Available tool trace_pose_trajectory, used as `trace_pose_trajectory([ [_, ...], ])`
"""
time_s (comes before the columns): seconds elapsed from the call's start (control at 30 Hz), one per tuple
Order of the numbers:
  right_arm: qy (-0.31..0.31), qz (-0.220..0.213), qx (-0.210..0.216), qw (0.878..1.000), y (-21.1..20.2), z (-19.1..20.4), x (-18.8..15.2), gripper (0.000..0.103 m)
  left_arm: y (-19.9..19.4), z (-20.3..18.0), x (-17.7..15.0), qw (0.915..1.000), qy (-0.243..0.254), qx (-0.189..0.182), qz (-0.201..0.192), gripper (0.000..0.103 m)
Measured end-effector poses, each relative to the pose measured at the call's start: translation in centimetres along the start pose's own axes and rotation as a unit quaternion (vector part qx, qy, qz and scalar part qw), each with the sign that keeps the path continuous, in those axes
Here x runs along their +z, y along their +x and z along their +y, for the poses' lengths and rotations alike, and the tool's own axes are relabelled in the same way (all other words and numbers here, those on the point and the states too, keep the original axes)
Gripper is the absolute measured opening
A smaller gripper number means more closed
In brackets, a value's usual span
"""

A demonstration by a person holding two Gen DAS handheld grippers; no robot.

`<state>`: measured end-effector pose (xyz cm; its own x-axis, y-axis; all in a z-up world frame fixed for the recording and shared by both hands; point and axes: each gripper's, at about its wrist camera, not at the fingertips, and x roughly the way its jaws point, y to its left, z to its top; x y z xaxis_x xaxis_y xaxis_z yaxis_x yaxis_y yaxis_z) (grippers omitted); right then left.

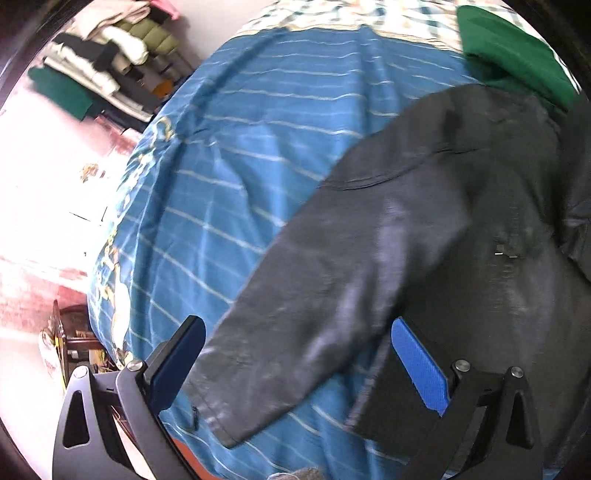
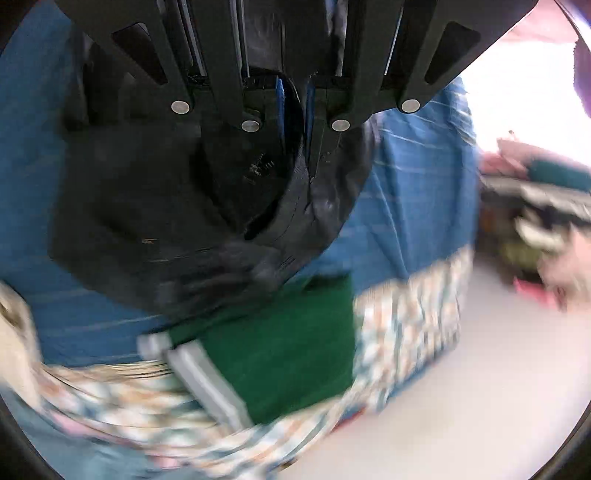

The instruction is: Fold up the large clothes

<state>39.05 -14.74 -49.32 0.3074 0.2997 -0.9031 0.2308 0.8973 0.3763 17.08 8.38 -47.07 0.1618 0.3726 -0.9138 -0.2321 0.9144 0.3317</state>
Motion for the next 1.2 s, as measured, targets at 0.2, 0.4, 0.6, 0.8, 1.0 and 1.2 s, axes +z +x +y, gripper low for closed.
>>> trace_pose_trajectory([
  [0.2,-0.041,0.091,0.075,0.992,7.3,2.4,-3.6,0.028,1.9,3.9,-1.9,0.9998,-0.011,0.011,0.013,0.103],
  [0.4,-0.032,0.033,-0.074,0.996,-1.3,-9.7,-8.7,0.071,2.4,6.2,-4.2,0.9989,-0.029,-0.005,0.037,0.103],
  [0.6,0.057,0.085,-0.171,0.98,-0.7,-23.9,-12.1,0.071,3.5,4.8,-5.5,0.9977,-0.025,0.003,0.062,0.103],
  [0.8,0.013,0.092,-0.231,0.969,1.3,-26.4,-12.1,0.026,3.0,2.1,-5.6,0.9976,-0.022,-0.003,0.066,0.103],
  [1.0,0.161,0.082,-0.207,0.961,-1.5,-34.0,-12.9,0.026,3.0,1.5,-6.2,0.9967,-0.028,-0.004,0.076,0.103],
  [1.2,0.02,0.061,-0.241,0.968,-0.2,-28.7,-10.0,0.048,3.8,2.9,-7.2,0.9949,-0.055,0.007,0.085,0.103],
])
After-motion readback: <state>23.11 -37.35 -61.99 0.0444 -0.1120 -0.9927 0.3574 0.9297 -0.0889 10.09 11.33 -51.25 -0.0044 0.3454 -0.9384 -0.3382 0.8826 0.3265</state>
